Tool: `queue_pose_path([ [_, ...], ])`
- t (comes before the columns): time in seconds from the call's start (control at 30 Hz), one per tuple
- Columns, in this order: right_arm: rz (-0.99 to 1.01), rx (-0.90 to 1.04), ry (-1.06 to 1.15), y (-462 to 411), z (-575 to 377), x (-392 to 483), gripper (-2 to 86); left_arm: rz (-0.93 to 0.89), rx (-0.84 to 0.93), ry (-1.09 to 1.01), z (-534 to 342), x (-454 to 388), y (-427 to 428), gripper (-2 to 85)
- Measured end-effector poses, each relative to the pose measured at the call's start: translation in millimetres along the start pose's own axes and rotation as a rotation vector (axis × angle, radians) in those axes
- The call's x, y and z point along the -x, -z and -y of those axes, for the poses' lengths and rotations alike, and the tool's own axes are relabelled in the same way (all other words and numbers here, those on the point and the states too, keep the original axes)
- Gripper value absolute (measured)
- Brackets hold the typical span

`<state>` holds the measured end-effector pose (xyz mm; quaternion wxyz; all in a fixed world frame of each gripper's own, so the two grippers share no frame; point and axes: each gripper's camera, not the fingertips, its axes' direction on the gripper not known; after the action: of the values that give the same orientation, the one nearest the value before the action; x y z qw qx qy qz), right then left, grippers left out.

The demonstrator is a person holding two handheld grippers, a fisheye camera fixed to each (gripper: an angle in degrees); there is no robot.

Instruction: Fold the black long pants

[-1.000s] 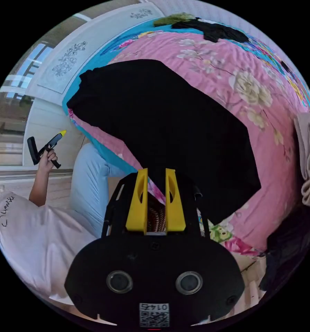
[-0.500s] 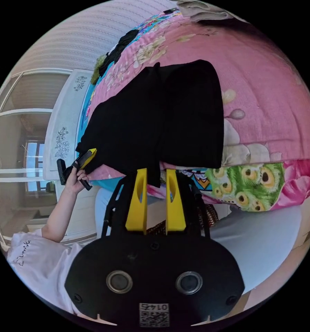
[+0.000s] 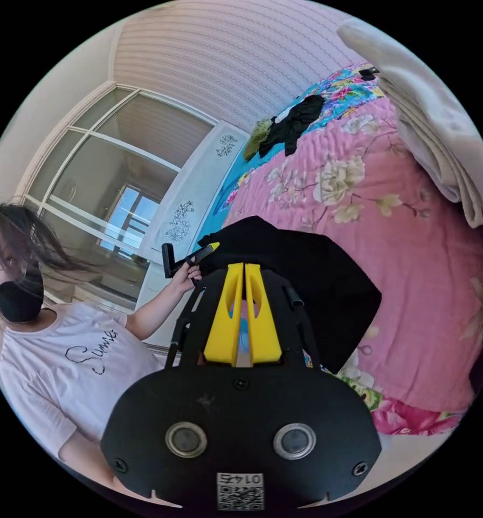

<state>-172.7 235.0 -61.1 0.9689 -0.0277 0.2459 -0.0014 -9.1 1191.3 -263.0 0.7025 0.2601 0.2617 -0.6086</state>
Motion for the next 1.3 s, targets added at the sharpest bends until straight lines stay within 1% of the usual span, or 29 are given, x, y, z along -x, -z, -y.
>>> queue_pose_path([
  [0.03, -0.018, 0.0, 0.029, 5, 12, -1, -0.1, 0.057, 0.022, -0.019, 1, -4, 5, -0.6],
  [0.1, -0.045, 0.005, 0.068, 11, 22, -3, -0.1, 0.144, 0.013, 0.021, -9, 1, 15, 0.1],
  [0.13, -0.054, 0.005, 0.08, 13, 23, -6, -0.1, 0.187, -0.007, 0.079, -20, 10, 20, 1.7],
  [0.2, -0.044, -0.001, 0.077, 15, 18, -15, -0.1, 0.209, -0.024, 0.181, -38, 32, 24, 5.3],
  [0.27, -0.017, -0.016, 0.055, 18, 7, -25, -0.1, 0.159, -0.023, 0.292, -55, 57, 21, 8.0],
  [0.4, 0.033, -0.038, -0.012, 26, -30, -43, -0.1, 0.08, -0.078, 0.448, -74, 82, 12, 9.5],
  [0.47, 0.036, -0.032, -0.033, 28, -46, -45, -0.1, -0.019, -0.113, 0.551, -84, 98, 0, 10.3],
  [0.6, 0.047, -0.003, -0.06, 28, -74, -44, -0.1, -0.124, -0.182, 0.693, -104, 116, -17, 9.1],
  [0.63, 0.046, 0.006, -0.062, 28, -79, -42, -0.1, -0.157, -0.21, 0.712, -108, 118, -21, 7.2],
  [0.73, 0.029, 0.02, -0.063, 29, -85, -37, -0.1, -0.199, -0.261, 0.699, -114, 114, -22, 0.2],
  [0.8, 0.027, 0.022, -0.048, 31, -83, -32, -0.1, -0.215, -0.295, 0.678, -112, 109, -18, -0.5],
  [0.9, -0.012, 0.019, 0.003, 37, -64, -21, -0.1, -0.229, -0.326, 0.555, -83, 96, -12, -0.8],
  [0.97, -0.071, 0.029, 0.048, 41, -37, -14, -0.1, -0.218, -0.299, 0.437, -31, 86, -18, -0.6],
  [1.0, -0.122, 0.027, 0.086, 44, -10, -9, -0.1, -0.21, -0.292, 0.413, -17, 84, -21, -0.5],
  [1.07, -0.225, 0.024, 0.139, 46, 39, -1, -0.1, -0.139, -0.243, 0.298, 48, 72, -42, 0.5],
  [1.13, -0.391, 0.038, 0.168, 38, 116, 2, 0.0, -0.094, -0.196, 0.295, 84, 69, -65, 4.2],
  [1.23, -0.506, 0.015, 0.094, 22, 192, -21, 0.3, -0.079, -0.115, 0.318, 108, 63, -97, 6.5],
  [1.3, -0.544, 0.001, 0.037, 12, 215, -36, 0.7, -0.032, -0.089, 0.246, 104, 47, -105, 7.0],
])
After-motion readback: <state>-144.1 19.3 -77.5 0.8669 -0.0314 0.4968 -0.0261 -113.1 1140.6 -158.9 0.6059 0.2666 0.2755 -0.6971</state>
